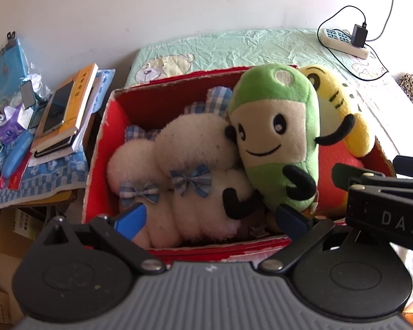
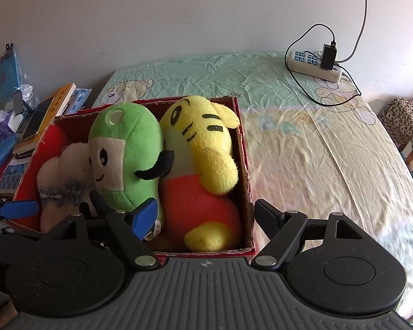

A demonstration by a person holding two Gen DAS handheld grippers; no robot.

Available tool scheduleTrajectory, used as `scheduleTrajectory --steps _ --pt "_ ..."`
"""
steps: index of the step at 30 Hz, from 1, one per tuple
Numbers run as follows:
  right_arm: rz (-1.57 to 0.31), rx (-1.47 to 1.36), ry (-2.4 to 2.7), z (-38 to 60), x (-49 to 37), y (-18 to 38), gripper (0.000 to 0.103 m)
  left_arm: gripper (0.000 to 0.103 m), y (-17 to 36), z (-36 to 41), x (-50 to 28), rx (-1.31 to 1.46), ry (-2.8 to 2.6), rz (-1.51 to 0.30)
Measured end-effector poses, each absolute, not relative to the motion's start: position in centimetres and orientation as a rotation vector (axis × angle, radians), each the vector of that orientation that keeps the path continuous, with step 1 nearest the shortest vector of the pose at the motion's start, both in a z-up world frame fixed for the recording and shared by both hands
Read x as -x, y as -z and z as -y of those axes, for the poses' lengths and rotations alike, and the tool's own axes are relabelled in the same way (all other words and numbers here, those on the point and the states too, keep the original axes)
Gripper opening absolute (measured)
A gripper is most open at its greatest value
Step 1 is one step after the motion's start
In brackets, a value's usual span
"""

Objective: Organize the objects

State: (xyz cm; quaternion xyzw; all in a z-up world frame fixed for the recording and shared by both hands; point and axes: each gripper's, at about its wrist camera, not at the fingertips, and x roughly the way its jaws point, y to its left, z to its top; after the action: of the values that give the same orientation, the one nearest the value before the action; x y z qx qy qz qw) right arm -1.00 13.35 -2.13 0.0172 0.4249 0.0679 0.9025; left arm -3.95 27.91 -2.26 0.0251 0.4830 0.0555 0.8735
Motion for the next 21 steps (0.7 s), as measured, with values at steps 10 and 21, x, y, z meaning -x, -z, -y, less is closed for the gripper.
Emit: scheduleTrajectory --steps 10,21 --pt "-0.884 -0.046 -0.139 -13.21 1.1 2.22 0.08 0.101 2.2 -27.81 4.14 -0.057 -0.121 -1.002" --pt "-0.891 -0.055 -0.138 -12.95 0.86 2.4 0.08 0.1 2.31 -27.84 4.09 -0.054 -0.097 -0.987"
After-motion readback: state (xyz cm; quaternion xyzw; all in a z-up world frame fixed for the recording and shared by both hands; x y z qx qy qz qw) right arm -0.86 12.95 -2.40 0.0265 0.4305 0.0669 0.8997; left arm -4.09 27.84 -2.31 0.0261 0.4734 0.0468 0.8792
